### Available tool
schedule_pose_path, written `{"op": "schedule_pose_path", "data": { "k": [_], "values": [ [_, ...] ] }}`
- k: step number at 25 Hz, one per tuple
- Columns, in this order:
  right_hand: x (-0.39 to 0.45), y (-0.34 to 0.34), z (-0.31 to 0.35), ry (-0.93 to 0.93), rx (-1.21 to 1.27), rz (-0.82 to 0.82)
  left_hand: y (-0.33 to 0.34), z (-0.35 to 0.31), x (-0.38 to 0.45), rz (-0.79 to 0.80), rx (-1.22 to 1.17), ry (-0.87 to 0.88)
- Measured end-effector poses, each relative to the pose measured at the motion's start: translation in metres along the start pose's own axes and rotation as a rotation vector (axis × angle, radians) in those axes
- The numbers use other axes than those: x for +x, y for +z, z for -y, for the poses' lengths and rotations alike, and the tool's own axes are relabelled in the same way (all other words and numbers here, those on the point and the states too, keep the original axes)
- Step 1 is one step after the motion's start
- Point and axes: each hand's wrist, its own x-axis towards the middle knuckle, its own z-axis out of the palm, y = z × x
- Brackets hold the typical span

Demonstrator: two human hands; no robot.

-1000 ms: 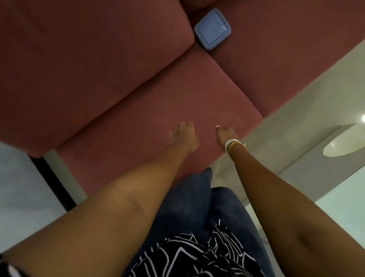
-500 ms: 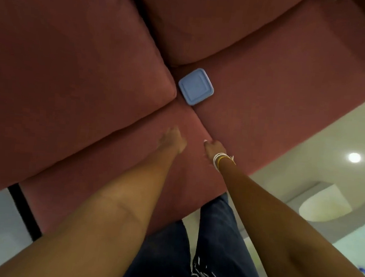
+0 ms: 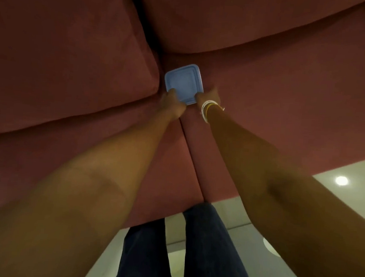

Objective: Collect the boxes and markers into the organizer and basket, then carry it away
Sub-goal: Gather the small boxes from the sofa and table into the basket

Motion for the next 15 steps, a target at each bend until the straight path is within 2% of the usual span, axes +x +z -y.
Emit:
{"op": "schedule_pose_path", "data": {
  "k": [3,5,7,12,15],
  "values": [
    [0.009,0.001,0.006,-0.114,-0.083,-0.031,-0.003,0.006,0.007,0.055,-0.12,-0.038],
    [0.004,-0.001,-0.002,-0.082,-0.021,-0.039,-0.007,0.009,0.0,0.086,-0.28,-0.07],
    [-0.01,-0.007,-0.02,0.028,0.034,-0.015,-0.007,0.012,-0.017,0.095,-0.374,-0.092],
    [-0.067,-0.028,-0.08,0.262,0.2,0.152,0.005,0.027,-0.074,0.176,-0.313,-0.152],
    [-0.115,-0.032,-0.129,0.338,0.332,0.08,0.018,0.046,-0.108,0.229,-0.256,-0.105]
  ]
}}
